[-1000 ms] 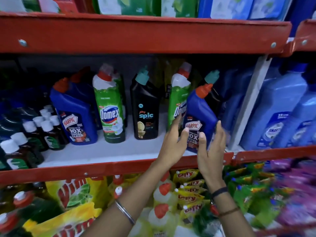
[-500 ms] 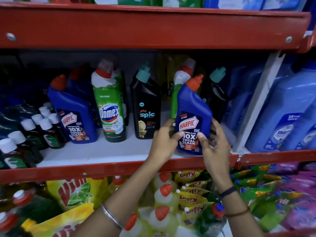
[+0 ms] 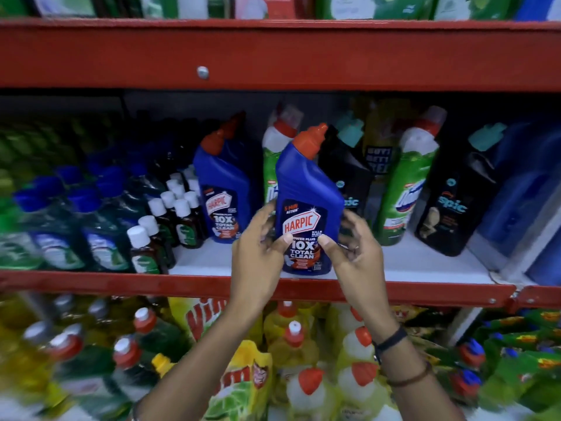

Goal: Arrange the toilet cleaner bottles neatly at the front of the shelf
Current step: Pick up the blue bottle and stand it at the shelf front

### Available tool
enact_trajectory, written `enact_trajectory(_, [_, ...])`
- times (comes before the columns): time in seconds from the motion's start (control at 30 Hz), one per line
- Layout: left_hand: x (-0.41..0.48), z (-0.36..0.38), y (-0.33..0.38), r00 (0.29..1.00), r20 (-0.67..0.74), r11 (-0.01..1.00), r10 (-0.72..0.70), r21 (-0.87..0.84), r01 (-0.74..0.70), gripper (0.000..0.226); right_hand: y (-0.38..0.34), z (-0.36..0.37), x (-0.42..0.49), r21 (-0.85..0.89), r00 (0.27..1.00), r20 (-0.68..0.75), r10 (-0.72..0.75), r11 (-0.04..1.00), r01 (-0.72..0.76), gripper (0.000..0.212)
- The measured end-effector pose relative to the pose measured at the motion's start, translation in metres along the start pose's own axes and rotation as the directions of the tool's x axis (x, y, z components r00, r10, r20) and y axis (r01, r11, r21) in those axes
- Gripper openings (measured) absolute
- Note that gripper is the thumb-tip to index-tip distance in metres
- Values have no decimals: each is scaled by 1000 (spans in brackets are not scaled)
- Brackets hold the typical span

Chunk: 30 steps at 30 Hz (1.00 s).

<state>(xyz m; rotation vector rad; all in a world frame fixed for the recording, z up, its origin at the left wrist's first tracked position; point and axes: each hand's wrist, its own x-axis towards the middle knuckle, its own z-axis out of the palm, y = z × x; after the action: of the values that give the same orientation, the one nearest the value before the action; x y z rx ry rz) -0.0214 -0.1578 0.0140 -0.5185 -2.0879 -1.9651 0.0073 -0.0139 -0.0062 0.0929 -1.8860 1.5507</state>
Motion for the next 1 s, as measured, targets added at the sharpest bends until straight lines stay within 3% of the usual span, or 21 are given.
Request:
enact_trajectory(0.43, [15,-93,-33,985,-174,993,16,115,4,56,8,112,0,52,992,113,48,997,-54,39])
enact_trajectory(0.87, [19,-102,-54,983,-181,993,26,118,-5,61,15,126,3,-17,985,157,68,998,-66,38])
enact_trajectory(1.0, [6,-81,-47,962,-263,996,72,64,-57,62,17,116,1,3,978,196,72,997,-74,41])
